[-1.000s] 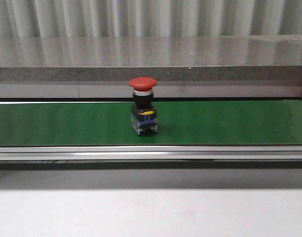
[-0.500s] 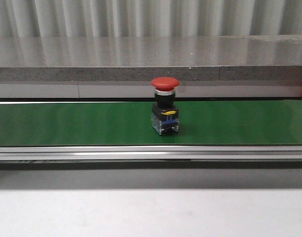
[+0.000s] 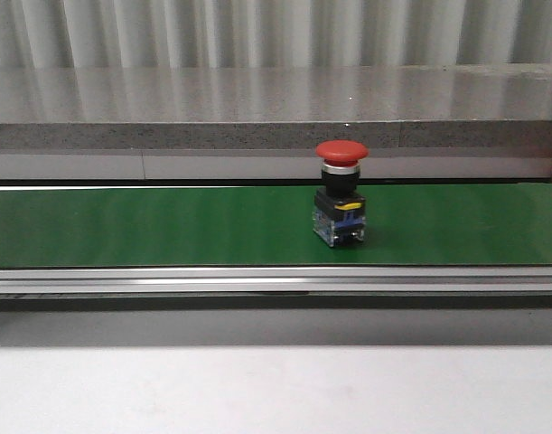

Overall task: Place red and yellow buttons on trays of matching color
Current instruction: 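Carry the yellow button into the yellow tray and open the right gripper, then lower the right gripper onto the red button at the belt's end and grasp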

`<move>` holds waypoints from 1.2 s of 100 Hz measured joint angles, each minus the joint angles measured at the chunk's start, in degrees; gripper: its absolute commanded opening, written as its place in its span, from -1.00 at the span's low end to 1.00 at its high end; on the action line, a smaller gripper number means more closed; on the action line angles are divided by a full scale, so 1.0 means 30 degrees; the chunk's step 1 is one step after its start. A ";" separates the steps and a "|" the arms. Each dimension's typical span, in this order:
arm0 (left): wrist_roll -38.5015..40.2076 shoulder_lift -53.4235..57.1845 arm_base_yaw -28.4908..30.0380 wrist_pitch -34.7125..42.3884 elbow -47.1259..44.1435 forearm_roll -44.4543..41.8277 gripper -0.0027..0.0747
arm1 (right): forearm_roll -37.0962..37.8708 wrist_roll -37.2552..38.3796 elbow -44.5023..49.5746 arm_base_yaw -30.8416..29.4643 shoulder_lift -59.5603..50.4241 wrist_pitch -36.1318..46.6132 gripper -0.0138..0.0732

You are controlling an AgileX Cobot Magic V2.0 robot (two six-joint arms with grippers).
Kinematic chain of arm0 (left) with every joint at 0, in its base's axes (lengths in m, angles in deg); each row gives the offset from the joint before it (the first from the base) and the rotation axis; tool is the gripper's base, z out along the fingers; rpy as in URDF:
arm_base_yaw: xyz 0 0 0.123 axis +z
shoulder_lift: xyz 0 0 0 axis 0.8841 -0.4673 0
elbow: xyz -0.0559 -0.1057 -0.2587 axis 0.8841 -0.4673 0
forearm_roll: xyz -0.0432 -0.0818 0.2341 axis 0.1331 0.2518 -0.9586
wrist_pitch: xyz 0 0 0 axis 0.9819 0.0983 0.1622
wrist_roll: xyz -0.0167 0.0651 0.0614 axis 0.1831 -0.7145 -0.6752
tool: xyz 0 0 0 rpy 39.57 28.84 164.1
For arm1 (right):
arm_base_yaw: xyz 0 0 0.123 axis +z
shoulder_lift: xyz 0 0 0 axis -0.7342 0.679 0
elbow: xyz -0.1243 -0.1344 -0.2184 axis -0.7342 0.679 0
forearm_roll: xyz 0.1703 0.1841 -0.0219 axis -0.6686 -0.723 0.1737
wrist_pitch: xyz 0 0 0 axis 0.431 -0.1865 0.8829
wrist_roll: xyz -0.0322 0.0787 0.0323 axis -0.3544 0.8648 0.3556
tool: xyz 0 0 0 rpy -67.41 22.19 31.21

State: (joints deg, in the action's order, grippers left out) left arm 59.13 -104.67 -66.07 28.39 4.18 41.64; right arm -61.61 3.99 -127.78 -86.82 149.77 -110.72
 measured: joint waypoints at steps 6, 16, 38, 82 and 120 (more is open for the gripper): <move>0.0000 0.0000 0.0000 0.0000 0.0000 0.0000 -0.98 | 0.0013 0.0000 0.0000 0.0000 0.0000 -0.0120 0.10; 0.0000 0.0000 0.0000 0.0000 0.0000 0.0000 -0.98 | 0.0043 0.0000 0.0000 0.0000 0.0000 -0.0345 0.39; 0.0000 0.0000 0.0000 0.0000 0.0000 0.0000 -0.98 | 0.0043 0.0000 0.0000 0.0000 -0.0179 -0.0885 0.57; 0.0000 0.0000 0.0000 0.0000 0.0000 0.0000 -0.98 | -0.0219 0.0016 0.0000 0.0524 -0.5052 -0.1904 0.56; 0.0000 0.0000 0.0000 0.0000 0.0000 0.0000 -0.98 | -0.0541 -0.1959 0.0000 0.8160 -0.7209 -0.2892 0.56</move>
State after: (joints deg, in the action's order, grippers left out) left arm 59.13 -104.67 -66.07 28.39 4.18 41.64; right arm -63.23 -1.88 -127.78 -62.34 128.15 -119.40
